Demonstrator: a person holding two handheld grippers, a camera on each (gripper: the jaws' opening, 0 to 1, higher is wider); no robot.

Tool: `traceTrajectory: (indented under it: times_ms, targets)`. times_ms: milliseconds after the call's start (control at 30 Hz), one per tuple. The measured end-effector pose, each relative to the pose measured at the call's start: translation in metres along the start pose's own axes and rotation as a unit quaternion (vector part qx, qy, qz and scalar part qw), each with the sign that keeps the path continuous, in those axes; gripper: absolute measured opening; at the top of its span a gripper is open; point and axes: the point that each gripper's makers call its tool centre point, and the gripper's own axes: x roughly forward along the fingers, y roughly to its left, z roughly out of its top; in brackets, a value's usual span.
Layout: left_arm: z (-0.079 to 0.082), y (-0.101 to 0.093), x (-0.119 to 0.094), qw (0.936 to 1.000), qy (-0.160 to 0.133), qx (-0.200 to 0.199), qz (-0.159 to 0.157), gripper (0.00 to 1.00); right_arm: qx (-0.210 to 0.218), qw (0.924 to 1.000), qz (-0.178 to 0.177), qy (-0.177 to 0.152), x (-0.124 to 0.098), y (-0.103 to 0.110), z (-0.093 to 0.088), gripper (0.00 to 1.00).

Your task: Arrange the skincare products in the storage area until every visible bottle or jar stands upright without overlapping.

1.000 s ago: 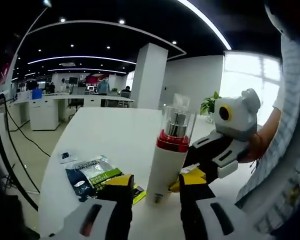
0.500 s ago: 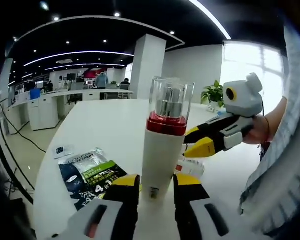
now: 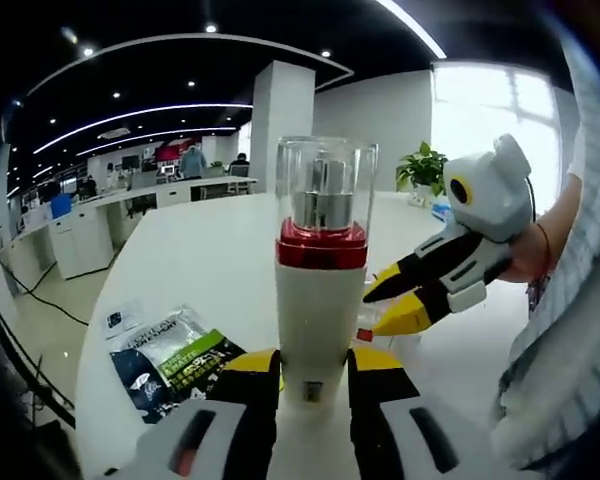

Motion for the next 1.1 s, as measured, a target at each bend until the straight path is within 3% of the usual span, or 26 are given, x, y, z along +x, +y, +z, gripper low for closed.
traceTrajectory:
  times_ms: [233, 467, 867, 1000, 1100]
  targets:
    - [0.002, -0.001, 0.004, 1.0, 0.003, 0.003, -0.007, 0.26, -0.006, 0.9997, -0.019, 0.015, -0.001, -0.006, -0.006, 0.18]
    - [0.004, -0.007, 0.01, 0.9992, 0.01, 0.015, -0.034, 0.26, 0.006, 0.9988, -0.04, 0.026, -0.013, -0.013, -0.016, 0.18]
    - [0.008, -0.02, 0.022, 0.9897, 0.025, 0.051, -0.132, 0.27, 0.02, 0.9971, -0.063, 0.038, -0.03, -0.013, -0.031, 0.18]
    - [0.009, -0.016, 0.023, 0.9896, 0.033, 0.042, -0.134, 0.32, 0.023, 0.9972, -0.058, 0.04, -0.035, -0.011, -0.036, 0.18]
    - [0.008, -0.008, 0.021, 0.9921, 0.031, 0.049, -0.111, 0.35, 0.022, 0.9973, -0.058, 0.04, -0.036, -0.01, -0.037, 0.18]
